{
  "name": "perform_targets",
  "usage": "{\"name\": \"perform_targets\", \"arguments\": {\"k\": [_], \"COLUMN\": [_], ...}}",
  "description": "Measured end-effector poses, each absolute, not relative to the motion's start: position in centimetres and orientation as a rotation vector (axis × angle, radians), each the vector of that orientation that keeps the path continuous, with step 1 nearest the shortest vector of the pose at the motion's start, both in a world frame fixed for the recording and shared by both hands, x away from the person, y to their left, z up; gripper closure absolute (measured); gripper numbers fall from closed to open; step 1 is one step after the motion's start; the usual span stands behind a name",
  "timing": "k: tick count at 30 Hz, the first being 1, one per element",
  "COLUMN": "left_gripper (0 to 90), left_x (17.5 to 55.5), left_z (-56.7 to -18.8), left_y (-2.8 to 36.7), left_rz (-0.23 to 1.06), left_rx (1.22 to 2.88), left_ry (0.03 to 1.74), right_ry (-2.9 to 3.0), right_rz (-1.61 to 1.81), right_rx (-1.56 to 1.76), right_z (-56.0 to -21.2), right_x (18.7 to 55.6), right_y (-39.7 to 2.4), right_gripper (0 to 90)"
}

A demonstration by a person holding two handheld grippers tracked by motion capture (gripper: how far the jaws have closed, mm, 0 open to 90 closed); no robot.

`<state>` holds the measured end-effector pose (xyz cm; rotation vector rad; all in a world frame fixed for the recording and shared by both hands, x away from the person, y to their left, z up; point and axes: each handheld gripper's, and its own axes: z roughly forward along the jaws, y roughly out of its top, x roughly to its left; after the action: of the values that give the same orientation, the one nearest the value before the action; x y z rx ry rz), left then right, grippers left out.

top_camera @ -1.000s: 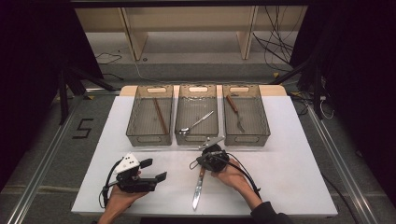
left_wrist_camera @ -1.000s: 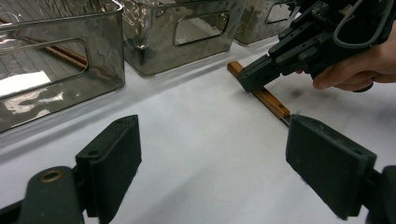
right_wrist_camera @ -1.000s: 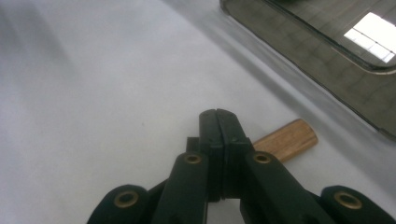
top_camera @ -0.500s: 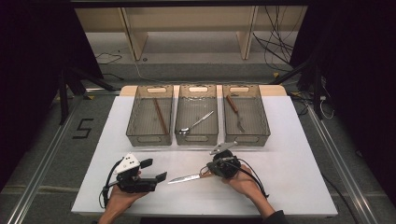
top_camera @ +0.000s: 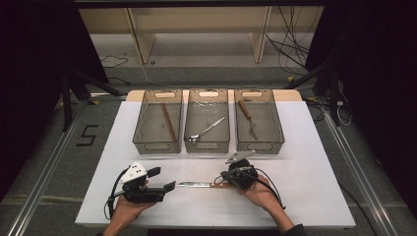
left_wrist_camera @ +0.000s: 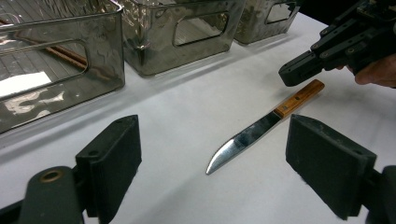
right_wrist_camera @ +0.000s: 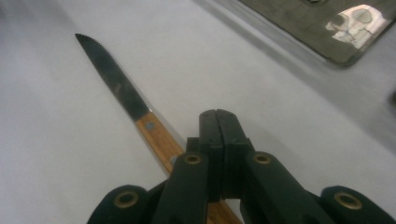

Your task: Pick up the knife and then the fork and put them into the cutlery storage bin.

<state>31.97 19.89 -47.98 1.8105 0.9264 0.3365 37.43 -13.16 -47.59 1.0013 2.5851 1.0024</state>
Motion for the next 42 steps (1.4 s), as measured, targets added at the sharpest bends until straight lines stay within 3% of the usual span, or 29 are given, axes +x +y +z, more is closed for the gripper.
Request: {"name": "perform_targets", "arguments": {"k": [2,14,19,28,42], "left_gripper": [18.0,18.0,17.9,17.9,17.9], "left_x": [32.0,32.0,32.0,32.0,32.0], "left_z": [-48.0,-48.0,-48.0,-48.0,-48.0], "left_y": [19.9,19.9,19.9,19.9,19.9], "left_rz": [0.336,0.336,0.338,0.337,0.335], "left_rx": [1.808,1.81,1.813,1.81,1.809], "left_ry": [0.927,0.925,0.925,0.928,0.929], "right_ry": [2.582,2.714,2.749,2.83,2.905], "right_rz": [1.013,1.021,0.958,0.827,0.706], "right_rx": [1.002,0.761,0.715,0.606,0.547], "right_z": [-47.4,-44.9,-44.8,-45.3,-46.5], "right_x": [37.5,36.8,36.8,37.0,37.7], "right_y": [-13.5,-14.0,-13.7,-12.1,-11.1], "right_gripper": [89.6,43.6,34.7,33.5,47.7]}}
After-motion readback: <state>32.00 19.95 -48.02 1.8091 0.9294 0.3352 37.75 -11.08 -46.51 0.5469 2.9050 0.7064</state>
